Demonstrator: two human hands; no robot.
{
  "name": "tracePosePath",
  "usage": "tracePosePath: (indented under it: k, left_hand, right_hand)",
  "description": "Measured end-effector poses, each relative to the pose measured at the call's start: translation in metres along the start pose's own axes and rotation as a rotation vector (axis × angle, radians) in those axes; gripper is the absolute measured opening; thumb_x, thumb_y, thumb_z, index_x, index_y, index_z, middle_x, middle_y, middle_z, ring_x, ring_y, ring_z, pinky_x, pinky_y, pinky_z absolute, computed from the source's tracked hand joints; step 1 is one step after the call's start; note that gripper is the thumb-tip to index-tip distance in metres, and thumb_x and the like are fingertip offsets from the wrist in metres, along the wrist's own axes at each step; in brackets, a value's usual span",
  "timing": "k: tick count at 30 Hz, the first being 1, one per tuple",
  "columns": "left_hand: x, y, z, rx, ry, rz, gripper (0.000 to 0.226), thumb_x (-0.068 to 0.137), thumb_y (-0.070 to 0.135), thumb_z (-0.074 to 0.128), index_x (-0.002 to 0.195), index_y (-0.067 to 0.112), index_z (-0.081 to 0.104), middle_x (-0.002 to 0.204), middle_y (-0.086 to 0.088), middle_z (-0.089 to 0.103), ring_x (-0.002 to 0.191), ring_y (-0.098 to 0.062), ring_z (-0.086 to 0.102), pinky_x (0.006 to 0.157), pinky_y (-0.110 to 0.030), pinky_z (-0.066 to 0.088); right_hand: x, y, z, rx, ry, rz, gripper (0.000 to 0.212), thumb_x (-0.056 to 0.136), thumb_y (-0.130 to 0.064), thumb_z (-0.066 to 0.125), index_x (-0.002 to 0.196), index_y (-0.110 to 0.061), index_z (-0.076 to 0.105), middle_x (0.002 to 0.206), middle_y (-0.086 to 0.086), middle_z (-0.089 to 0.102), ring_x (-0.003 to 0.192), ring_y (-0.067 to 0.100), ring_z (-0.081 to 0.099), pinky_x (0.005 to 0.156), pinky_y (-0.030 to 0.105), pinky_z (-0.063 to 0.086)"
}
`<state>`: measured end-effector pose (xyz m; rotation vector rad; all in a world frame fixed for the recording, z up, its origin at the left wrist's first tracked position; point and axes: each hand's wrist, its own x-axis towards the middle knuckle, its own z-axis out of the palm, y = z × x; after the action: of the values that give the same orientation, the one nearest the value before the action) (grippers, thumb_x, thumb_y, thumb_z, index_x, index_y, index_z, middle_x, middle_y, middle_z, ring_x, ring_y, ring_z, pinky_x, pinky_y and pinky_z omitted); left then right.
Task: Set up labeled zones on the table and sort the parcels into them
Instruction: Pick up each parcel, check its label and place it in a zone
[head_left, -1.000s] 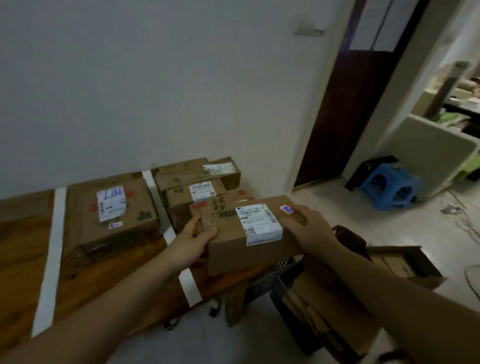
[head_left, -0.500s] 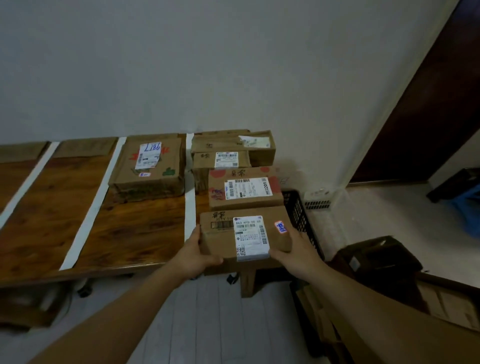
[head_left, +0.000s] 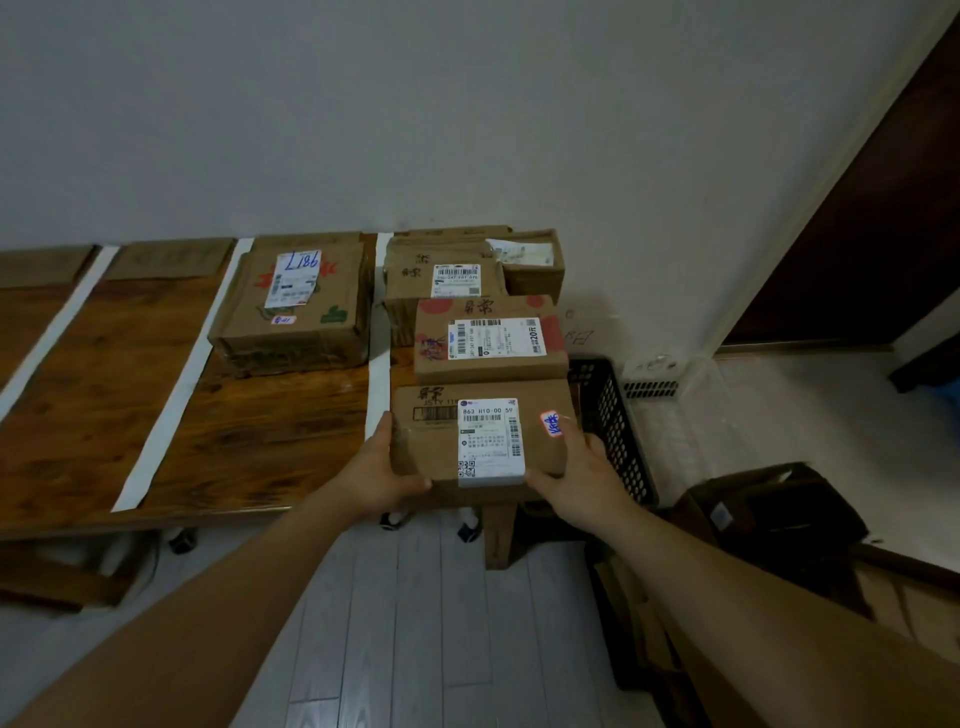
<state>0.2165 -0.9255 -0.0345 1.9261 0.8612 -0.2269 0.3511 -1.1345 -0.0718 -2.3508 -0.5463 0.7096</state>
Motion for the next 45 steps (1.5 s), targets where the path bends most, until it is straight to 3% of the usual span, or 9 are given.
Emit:
tracePosePath:
  k: [3, 7, 10, 13, 20, 26, 31, 39, 45]
  left_hand:
    - [-0.006, 0.000, -0.018, 0.035, -0.002, 0.054, 0.123, 0.064, 0.051, 0.082, 0.151, 0.030, -0.001, 0.154, 0.004, 0.023, 0.142, -0.023, 0.026, 0.113, -0.042, 0.030]
    - [-0.027, -0.008, -0.064, 0.042, 0.105, 0.006, 0.098, 0.079, 0.041, 0.072, 0.152, 0.029, 0.007, 0.153, 0.000, 0.028, 0.136, -0.024, 0.033, 0.110, -0.043, 0.033]
    - [-0.047, -0.020, -0.111, 0.050, 0.199, 0.030, 0.087, 0.082, 0.037, 0.070, 0.150, 0.023, 0.018, 0.143, 0.007, 0.033, 0.135, -0.022, 0.034, 0.105, -0.029, 0.031]
    - [-0.073, -0.042, -0.168, 0.017, 0.277, 0.033, 0.080, 0.086, 0.032, 0.066, 0.150, 0.022, 0.019, 0.149, 0.001, 0.030, 0.134, -0.019, 0.033, 0.107, -0.031, 0.030]
    - [-0.150, -0.131, -0.327, 0.025, 0.454, 0.000, 0.079, 0.086, 0.038, 0.065, 0.150, 0.028, 0.020, 0.156, -0.006, 0.024, 0.136, -0.027, 0.035, 0.100, -0.039, 0.043]
    - [-0.215, -0.216, -0.460, 0.072, 0.607, -0.054, 0.081, 0.086, 0.040, 0.064, 0.151, 0.024, 0.018, 0.157, -0.004, 0.018, 0.143, -0.023, 0.023, 0.112, -0.035, 0.024]
    - [-0.247, -0.284, -0.551, -0.006, 0.665, -0.126, 0.082, 0.085, 0.044, 0.064, 0.150, 0.029, 0.016, 0.158, -0.001, 0.016, 0.142, -0.024, 0.024, 0.109, -0.038, 0.034]
    - [-0.243, -0.372, -0.672, -0.045, 0.763, -0.253, 0.082, 0.087, 0.040, 0.063, 0.152, 0.027, 0.015, 0.159, -0.003, 0.014, 0.143, -0.024, 0.020, 0.114, -0.039, 0.026]
    - [-0.221, -0.431, -0.791, -0.104, 0.823, -0.324, 0.081, 0.085, 0.041, 0.065, 0.150, 0.032, 0.017, 0.156, -0.004, 0.022, 0.138, -0.026, 0.031, 0.108, -0.038, 0.033]
  right_hand:
    - [0.000, -0.013, -0.010, -0.079, 0.040, 0.008, 0.090, 0.078, -0.051, 0.068, 0.150, -0.026, 0.019, 0.150, 0.005, 0.019, 0.136, 0.030, 0.030, 0.110, 0.045, 0.035]
    - [0.003, -0.066, -0.026, -0.219, 0.076, -0.057, 0.085, 0.079, -0.060, 0.061, 0.148, -0.026, 0.025, 0.154, 0.008, 0.020, 0.139, 0.033, 0.025, 0.112, 0.047, 0.031]
    - [-0.002, -0.124, -0.021, -0.278, 0.048, -0.132, 0.083, 0.084, -0.063, 0.056, 0.151, -0.026, 0.022, 0.158, 0.006, 0.014, 0.144, 0.033, 0.017, 0.114, 0.046, 0.028]
    - [-0.011, -0.188, 0.005, -0.288, 0.004, -0.265, 0.077, 0.085, -0.062, 0.055, 0.149, -0.030, 0.026, 0.156, 0.007, 0.020, 0.142, 0.032, 0.024, 0.112, 0.047, 0.031]
    - [-0.032, -0.373, 0.114, -0.352, -0.062, -0.457, 0.078, 0.086, -0.061, 0.057, 0.148, -0.021, 0.034, 0.153, 0.011, 0.030, 0.136, 0.032, 0.034, 0.107, 0.038, 0.035]
    - [-0.056, -0.515, 0.215, -0.378, -0.147, -0.576, 0.080, 0.087, -0.062, 0.055, 0.151, -0.024, 0.027, 0.158, 0.009, 0.023, 0.140, 0.032, 0.031, 0.111, 0.041, 0.033]
    - [-0.060, -0.615, 0.295, -0.416, -0.186, -0.710, 0.079, 0.087, -0.059, 0.057, 0.151, -0.021, 0.029, 0.157, 0.010, 0.027, 0.140, 0.030, 0.033, 0.109, 0.038, 0.033]
    - [-0.024, -0.754, 0.420, -0.430, -0.283, -0.864, 0.081, 0.087, -0.060, 0.056, 0.152, -0.021, 0.028, 0.157, 0.010, 0.025, 0.142, 0.030, 0.029, 0.113, 0.039, 0.031]
    - [0.025, -0.873, 0.514, -0.419, -0.374, -0.904, 0.082, 0.086, -0.062, 0.055, 0.152, -0.022, 0.026, 0.156, 0.010, 0.026, 0.140, 0.031, 0.031, 0.112, 0.041, 0.034]
